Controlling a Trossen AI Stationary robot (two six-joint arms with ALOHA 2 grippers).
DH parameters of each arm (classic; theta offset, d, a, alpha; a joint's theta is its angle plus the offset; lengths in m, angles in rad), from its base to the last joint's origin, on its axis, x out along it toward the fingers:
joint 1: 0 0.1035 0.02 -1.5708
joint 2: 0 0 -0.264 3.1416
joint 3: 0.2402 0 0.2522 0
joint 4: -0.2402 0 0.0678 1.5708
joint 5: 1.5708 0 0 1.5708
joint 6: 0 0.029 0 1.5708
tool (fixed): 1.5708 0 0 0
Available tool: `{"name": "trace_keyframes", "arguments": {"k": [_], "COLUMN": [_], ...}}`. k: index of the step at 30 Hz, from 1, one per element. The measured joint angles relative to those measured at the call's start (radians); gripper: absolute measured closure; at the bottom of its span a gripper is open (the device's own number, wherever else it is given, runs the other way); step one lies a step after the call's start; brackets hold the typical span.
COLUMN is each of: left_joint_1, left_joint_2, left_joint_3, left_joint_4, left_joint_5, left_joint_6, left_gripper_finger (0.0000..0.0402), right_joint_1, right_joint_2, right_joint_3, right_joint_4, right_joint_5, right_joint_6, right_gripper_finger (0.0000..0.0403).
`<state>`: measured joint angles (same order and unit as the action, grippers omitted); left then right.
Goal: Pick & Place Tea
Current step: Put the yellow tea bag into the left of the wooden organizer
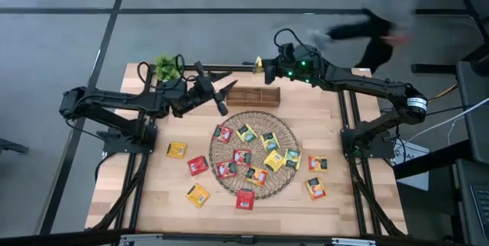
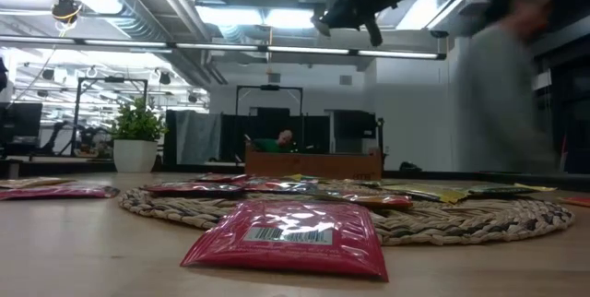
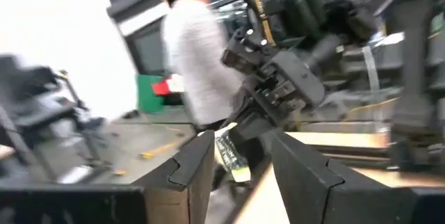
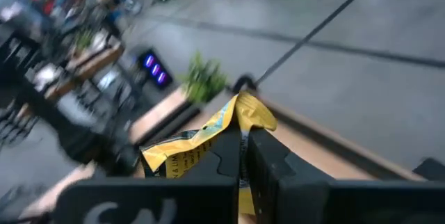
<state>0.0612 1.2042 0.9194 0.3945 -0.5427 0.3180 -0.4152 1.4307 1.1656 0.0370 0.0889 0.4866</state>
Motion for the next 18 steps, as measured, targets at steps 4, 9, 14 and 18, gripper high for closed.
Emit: {"name": "trace_keyframes", "arguments": {"k": [4, 9, 14, 18], "left_joint_1": [0.0, 0.001, 0.001, 0.001], "left_joint_2": [0.04, 0.102, 0.161, 0.207], "left_joint_3": [0.035, 0.071, 0.127, 0.166], "left_joint_4": [0.0, -0.001, 0.0, -0.002], "left_joint_5": [-0.028, -0.053, -0.13, -0.174], "left_joint_6": [0.132, 0.207, 0.252, 0.338], "left_gripper_finger": [0.0263, 0.0262, 0.0262, 0.0264], "right_joint_1": [0.001, 0.001, 0.003, 0.021], "right_joint_2": [0.0, 0.0, 0.0, 0.0], "right_joint_3": [0.0, 0.0, 0.0, 0.0], "right_joint_4": [0.076, 0.163, 0.171, 0.18], "right_joint_5": [0.048, 0.05, 0.017, 0.0], "right_joint_6": [0.026, 0.061, 0.094, 0.114], "right_gripper_finger": [0.0391, 0.0391, 0.0391, 0.0391]}}
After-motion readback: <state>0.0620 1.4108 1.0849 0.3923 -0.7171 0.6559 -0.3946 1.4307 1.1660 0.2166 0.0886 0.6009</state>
